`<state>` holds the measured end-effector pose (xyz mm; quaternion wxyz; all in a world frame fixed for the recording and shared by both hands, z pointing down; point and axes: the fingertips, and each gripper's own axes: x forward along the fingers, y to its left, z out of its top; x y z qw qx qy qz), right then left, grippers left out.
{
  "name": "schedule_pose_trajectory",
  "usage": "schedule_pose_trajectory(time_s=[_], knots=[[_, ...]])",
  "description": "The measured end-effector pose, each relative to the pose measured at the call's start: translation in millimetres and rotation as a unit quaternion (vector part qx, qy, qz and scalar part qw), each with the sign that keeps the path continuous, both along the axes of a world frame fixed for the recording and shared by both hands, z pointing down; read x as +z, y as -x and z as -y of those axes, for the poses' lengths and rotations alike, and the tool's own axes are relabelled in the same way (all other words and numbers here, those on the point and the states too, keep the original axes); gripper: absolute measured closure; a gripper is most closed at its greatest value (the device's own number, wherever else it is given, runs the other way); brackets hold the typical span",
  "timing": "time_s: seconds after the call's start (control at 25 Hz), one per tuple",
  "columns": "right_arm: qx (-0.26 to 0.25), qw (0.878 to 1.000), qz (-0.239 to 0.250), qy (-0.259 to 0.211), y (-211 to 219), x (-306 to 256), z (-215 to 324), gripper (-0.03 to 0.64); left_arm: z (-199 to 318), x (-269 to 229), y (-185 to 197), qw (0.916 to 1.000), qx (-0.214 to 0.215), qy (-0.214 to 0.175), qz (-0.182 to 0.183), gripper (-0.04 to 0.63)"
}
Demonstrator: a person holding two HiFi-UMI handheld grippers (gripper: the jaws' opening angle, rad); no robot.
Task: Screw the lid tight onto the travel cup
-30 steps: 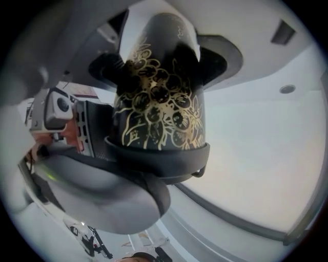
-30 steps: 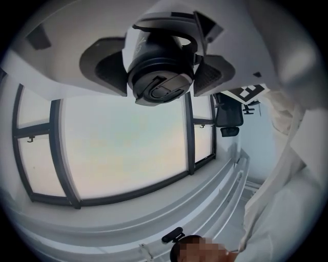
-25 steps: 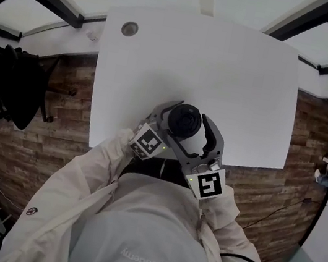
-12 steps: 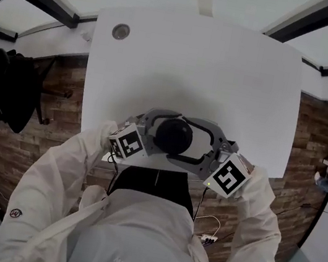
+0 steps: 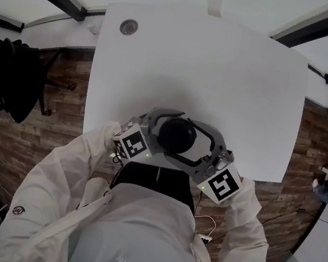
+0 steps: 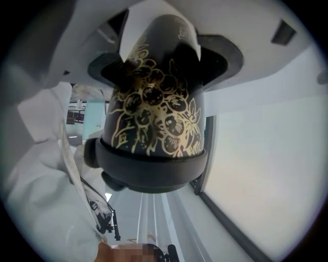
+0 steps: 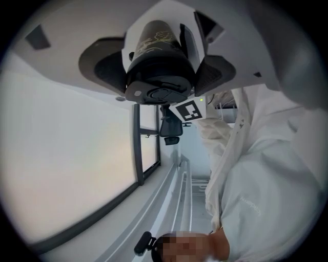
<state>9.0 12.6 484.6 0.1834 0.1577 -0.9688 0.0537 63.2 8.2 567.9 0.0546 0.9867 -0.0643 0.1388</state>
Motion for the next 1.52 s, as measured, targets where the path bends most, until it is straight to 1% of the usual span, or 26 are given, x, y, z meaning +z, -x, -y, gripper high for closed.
schedule_pose_trajectory(time_s=[0.08,0.2,0.36,0.48,0.6,0.84,0.92,1.04,1.16,1.28,1.36,1.44,1.52], knots=[[0.051,0.999,-0.002,-0.004,-0.5,2.0,-0.4,0.223,2.1,1.2,1.5,0.9993,-0.035,0.0,-0.009,0.189],[0.121,0.993,0.002,-0.015,1.8,2.0,0.5,0.223,6.3,3.8,5.6,0.9949,-0.099,-0.004,-0.019,0.189],[0.201,0.977,0.052,-0.044,0.3,-12.2,6.4,0.222,11.8,6.4,2.2,0.9852,-0.169,-0.031,0.0,0.19],[0.244,0.966,0.073,-0.052,-2.9,-18.6,8.0,0.223,12.9,2.7,-1.9,0.9799,-0.196,-0.04,0.008,0.19],[0.273,0.958,0.073,-0.05,-3.3,-18.8,9.0,0.222,14.6,2.2,-0.7,0.9768,-0.21,-0.039,0.012,0.19],[0.313,0.946,0.075,-0.048,-7.6,-18.6,11.0,0.224,19.6,1.4,-1.3,0.9675,-0.249,-0.044,0.012,0.19],[0.325,0.942,0.072,-0.046,-8.8,-17.6,10.9,0.224,21.5,4.0,0.3,0.9621,-0.268,-0.046,0.015,0.19],[0.34,0.937,0.069,-0.043,-8.2,-16.1,11.5,0.224,26.0,10.7,6.9,0.9515,-0.303,-0.042,0.028,0.19],[0.361,0.929,0.069,-0.044,-9.5,-16.3,12.2,0.224,27.7,12.8,8.3,0.9454,-0.321,-0.043,0.033,0.19],[0.379,0.922,0.069,-0.04,-10.5,-15.5,11.5,0.224,24.9,18.2,7.5,0.945,-0.323,-0.04,0.032,0.19],[0.378,0.922,0.072,-0.038,-10.5,-15.0,11.6,0.224,26.5,13.8,5.6,0.947,-0.318,-0.039,0.031,0.19],[0.366,0.926,0.082,-0.029,-10.7,-15.4,10.7,0.224,26.1,11.2,4.2,0.9501,-0.308,-0.042,0.026,0.19],[0.337,0.936,0.102,-0.012,-11.0,-19.6,7.9,0.224,23.0,7.2,1.5,0.9586,-0.281,-0.046,0.013,0.189]])
